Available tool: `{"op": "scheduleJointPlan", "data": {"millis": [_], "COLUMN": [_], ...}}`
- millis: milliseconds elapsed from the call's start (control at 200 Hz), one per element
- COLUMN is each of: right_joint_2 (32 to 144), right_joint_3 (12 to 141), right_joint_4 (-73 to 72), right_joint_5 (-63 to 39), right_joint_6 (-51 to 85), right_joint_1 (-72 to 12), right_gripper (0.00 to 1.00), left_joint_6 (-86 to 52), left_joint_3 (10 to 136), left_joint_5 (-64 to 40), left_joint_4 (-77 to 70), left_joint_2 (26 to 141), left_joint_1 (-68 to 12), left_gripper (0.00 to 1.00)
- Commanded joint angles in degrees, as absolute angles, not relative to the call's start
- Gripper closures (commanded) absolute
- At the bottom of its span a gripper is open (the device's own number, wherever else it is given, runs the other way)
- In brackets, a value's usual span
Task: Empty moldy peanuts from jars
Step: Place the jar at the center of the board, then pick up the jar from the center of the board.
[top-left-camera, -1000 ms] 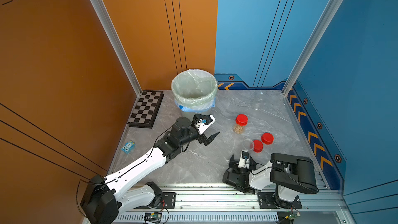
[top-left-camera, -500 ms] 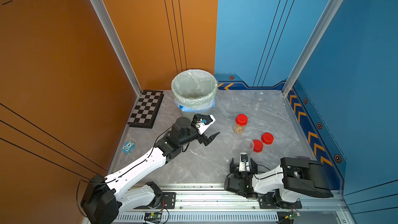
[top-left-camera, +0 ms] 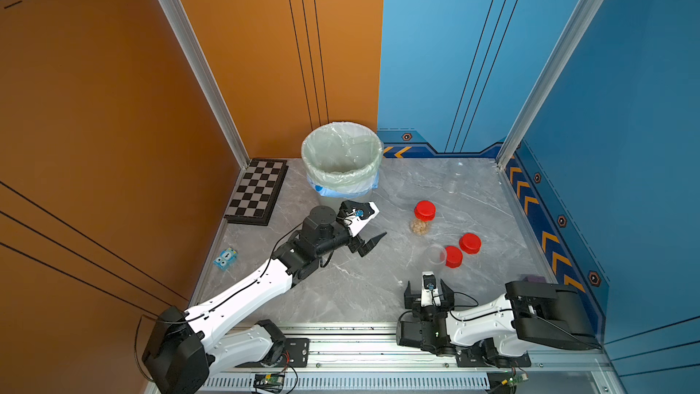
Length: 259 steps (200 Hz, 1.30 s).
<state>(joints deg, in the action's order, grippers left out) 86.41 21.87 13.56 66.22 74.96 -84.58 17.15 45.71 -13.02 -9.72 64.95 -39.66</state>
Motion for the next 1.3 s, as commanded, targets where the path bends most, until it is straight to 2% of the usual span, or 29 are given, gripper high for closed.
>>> {"op": "scheduleJointPlan", "data": {"millis": [0, 265, 560, 841, 931, 1041, 1151, 1291], "right_joint_2": [85.6, 80.0, 58.9, 41.2, 36.8, 34.3, 41.1, 48.9], "right_joint_3": [23.2, 28.1, 28.3, 32.2, 33.6, 34.8, 39.7, 45.4], "right_joint_4": [19.6, 35.6, 38.4, 34.1, 31.5, 26.4, 26.6, 23.2], "right_joint_5": [67.7, 72.2, 74.2, 73.4, 66.4, 51.3, 36.1, 28.9], "right_joint_6": [76.8, 83.4, 70.6, 50.8, 43.1, 34.3, 30.7, 26.3], "right_joint_1": [-85.8, -90.2, -90.0, -83.1, -75.1, -60.8, -45.7, -35.6], "right_gripper": [0.00, 0.00, 0.03, 0.02, 0.03, 0.03, 0.04, 0.03], "left_joint_6": [17.7, 17.6, 17.0, 17.0, 17.3, 17.4, 18.0, 18.6], "left_joint_3": [44.9, 44.9, 45.1, 47.3, 48.5, 49.9, 51.3, 52.3], "left_joint_5": [-12.6, -12.3, -11.5, -10.8, -10.7, -11.3, -11.5, -11.2], "left_joint_4": [-10.7, -10.7, -10.8, -10.7, -10.7, -10.6, -10.8, -10.8], "left_joint_2": [65.1, 65.1, 65.1, 66.9, 68.0, 69.1, 70.5, 70.9], "left_joint_1": [-39.2, -39.1, -38.8, -38.5, -38.4, -38.1, -38.1, -37.6], "left_gripper": [0.01, 0.01, 0.01, 0.01, 0.01, 0.01, 0.01, 0.01]}}
